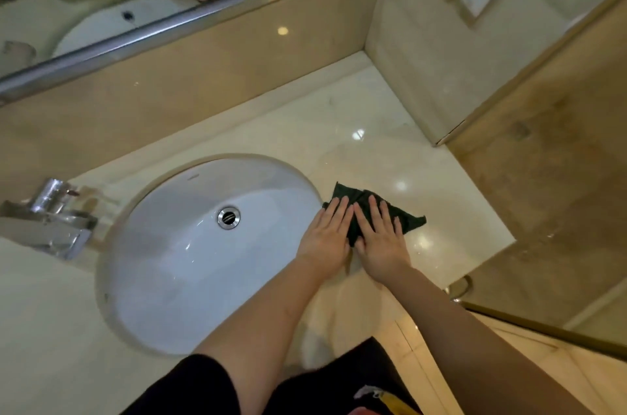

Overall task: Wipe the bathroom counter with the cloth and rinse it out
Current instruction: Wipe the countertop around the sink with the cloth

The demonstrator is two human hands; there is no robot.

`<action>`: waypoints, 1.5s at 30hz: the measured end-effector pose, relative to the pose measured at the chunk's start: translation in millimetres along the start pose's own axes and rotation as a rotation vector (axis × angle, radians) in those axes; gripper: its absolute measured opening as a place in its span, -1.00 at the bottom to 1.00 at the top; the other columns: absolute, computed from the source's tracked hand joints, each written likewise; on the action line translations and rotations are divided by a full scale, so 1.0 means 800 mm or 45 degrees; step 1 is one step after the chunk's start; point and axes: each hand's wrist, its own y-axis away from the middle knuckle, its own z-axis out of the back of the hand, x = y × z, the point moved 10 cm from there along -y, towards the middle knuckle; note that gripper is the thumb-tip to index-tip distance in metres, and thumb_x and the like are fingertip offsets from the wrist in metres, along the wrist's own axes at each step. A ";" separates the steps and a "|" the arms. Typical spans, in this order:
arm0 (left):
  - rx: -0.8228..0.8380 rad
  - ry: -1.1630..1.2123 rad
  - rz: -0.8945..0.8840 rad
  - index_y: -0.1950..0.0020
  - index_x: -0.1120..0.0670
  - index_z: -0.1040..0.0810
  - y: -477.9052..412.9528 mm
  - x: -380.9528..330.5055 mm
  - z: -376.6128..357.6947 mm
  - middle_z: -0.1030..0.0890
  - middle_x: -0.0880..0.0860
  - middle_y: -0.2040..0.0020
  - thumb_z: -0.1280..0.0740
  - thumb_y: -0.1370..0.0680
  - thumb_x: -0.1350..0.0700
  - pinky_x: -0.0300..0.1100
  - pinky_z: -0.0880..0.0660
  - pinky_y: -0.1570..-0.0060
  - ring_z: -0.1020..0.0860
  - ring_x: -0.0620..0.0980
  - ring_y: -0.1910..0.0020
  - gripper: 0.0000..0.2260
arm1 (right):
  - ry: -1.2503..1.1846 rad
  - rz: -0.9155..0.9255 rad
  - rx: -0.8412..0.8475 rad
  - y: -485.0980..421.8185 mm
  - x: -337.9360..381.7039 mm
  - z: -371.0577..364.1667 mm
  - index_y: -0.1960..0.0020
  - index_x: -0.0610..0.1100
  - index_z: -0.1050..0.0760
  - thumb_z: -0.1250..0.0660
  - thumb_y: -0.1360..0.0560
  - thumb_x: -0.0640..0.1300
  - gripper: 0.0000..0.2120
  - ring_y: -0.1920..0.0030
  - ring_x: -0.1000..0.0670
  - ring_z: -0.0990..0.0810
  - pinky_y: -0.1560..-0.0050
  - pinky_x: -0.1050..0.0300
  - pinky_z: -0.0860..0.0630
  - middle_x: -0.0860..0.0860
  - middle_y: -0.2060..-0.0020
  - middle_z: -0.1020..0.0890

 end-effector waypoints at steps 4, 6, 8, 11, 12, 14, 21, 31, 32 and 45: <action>-0.003 -0.051 -0.025 -0.56 0.12 0.21 -0.039 0.036 0.023 0.21 0.10 -0.57 0.05 -0.66 -0.02 -0.07 0.26 -0.50 0.22 0.04 -0.54 -0.45 | 0.006 0.025 -0.018 -0.050 0.008 0.023 -0.54 0.08 0.28 0.00 -0.62 0.03 -0.39 -0.52 -0.06 0.29 -0.49 -0.08 0.23 -0.02 -0.53 0.28; -0.009 -0.077 -0.016 -0.56 0.12 0.20 -0.059 0.060 0.036 0.20 0.10 -0.57 0.06 -0.66 -0.02 -0.06 0.25 -0.50 0.22 0.04 -0.54 -0.46 | 0.017 0.040 -0.011 -0.079 0.017 0.035 -0.54 0.08 0.30 0.01 -0.63 0.03 -0.39 -0.52 -0.06 0.29 -0.49 -0.08 0.23 -0.02 -0.53 0.29; -0.028 -0.086 0.019 -0.56 0.11 0.19 -0.080 0.087 0.052 0.20 0.09 -0.57 0.05 -0.66 -0.02 -0.07 0.25 -0.50 0.21 0.03 -0.54 -0.46 | 0.047 0.062 -0.010 -0.110 0.027 0.048 -0.53 0.08 0.31 0.03 -0.63 0.02 -0.40 -0.52 -0.07 0.30 -0.50 -0.08 0.23 -0.02 -0.52 0.30; -0.040 -0.013 0.111 -0.56 0.09 0.19 -0.104 0.129 0.073 0.20 0.06 -0.57 0.03 -0.66 -0.02 -0.09 0.23 -0.51 0.20 0.01 -0.55 -0.46 | 0.096 0.143 -0.032 -0.159 0.049 0.070 -0.54 0.08 0.30 0.04 -0.63 0.02 -0.41 -0.52 -0.08 0.28 -0.50 -0.11 0.21 -0.03 -0.53 0.29; -0.048 -0.009 0.142 -0.56 0.08 0.19 -0.111 0.141 0.078 0.20 0.05 -0.57 0.03 -0.66 -0.02 -0.10 0.22 -0.51 0.20 0.00 -0.55 -0.46 | 0.108 0.177 -0.046 -0.175 0.056 0.077 -0.54 0.08 0.28 0.03 -0.63 0.02 -0.41 -0.53 -0.08 0.27 -0.50 -0.11 0.20 -0.04 -0.53 0.27; -0.068 0.004 0.180 -0.56 0.08 0.19 -0.126 0.159 0.090 0.20 0.05 -0.57 0.03 -0.66 -0.02 -0.10 0.23 -0.50 0.20 0.00 -0.55 -0.46 | 0.129 0.230 -0.070 -0.204 0.068 0.091 -0.55 0.07 0.25 0.02 -0.62 0.02 -0.40 -0.53 -0.09 0.23 -0.50 -0.12 0.19 -0.04 -0.54 0.23; -0.089 0.035 0.332 -0.57 0.09 0.17 -0.172 0.212 0.120 0.17 0.08 -0.58 0.02 -0.65 0.00 -0.10 0.21 -0.51 0.18 0.02 -0.55 -0.45 | 0.188 0.318 -0.096 -0.281 0.098 0.124 -0.56 0.07 0.21 0.01 -0.62 0.01 -0.41 -0.54 -0.08 0.20 -0.49 -0.12 0.16 -0.04 -0.55 0.19; -0.145 0.072 0.519 -0.57 0.09 0.12 -0.109 0.311 0.116 0.12 0.08 -0.58 -0.01 -0.64 0.01 -0.10 0.19 -0.51 0.15 0.02 -0.55 -0.45 | 0.184 0.421 -0.095 -0.292 0.213 0.109 -0.55 0.10 0.18 0.00 -0.61 0.03 -0.42 -0.53 -0.10 0.20 -0.48 -0.16 0.17 -0.07 -0.55 0.19; -0.150 0.079 0.540 -0.57 0.10 0.12 -0.093 0.325 0.113 0.11 0.08 -0.58 -0.01 -0.64 0.01 -0.11 0.19 -0.50 0.15 0.02 -0.55 -0.45 | 0.182 0.452 -0.080 -0.289 0.233 0.102 -0.55 0.10 0.18 0.00 -0.61 0.03 -0.41 -0.53 -0.10 0.21 -0.47 -0.15 0.18 -0.07 -0.55 0.20; -0.243 0.188 1.063 -0.57 0.12 0.09 0.145 0.485 0.037 0.09 0.15 -0.58 0.00 -0.64 0.01 -0.05 0.11 -0.51 0.11 0.08 -0.55 -0.47 | 0.237 0.847 0.061 -0.206 0.501 0.003 -0.56 0.09 0.11 0.01 -0.62 0.03 -0.45 -0.53 -0.07 0.23 -0.47 -0.12 0.24 -0.02 -0.55 0.20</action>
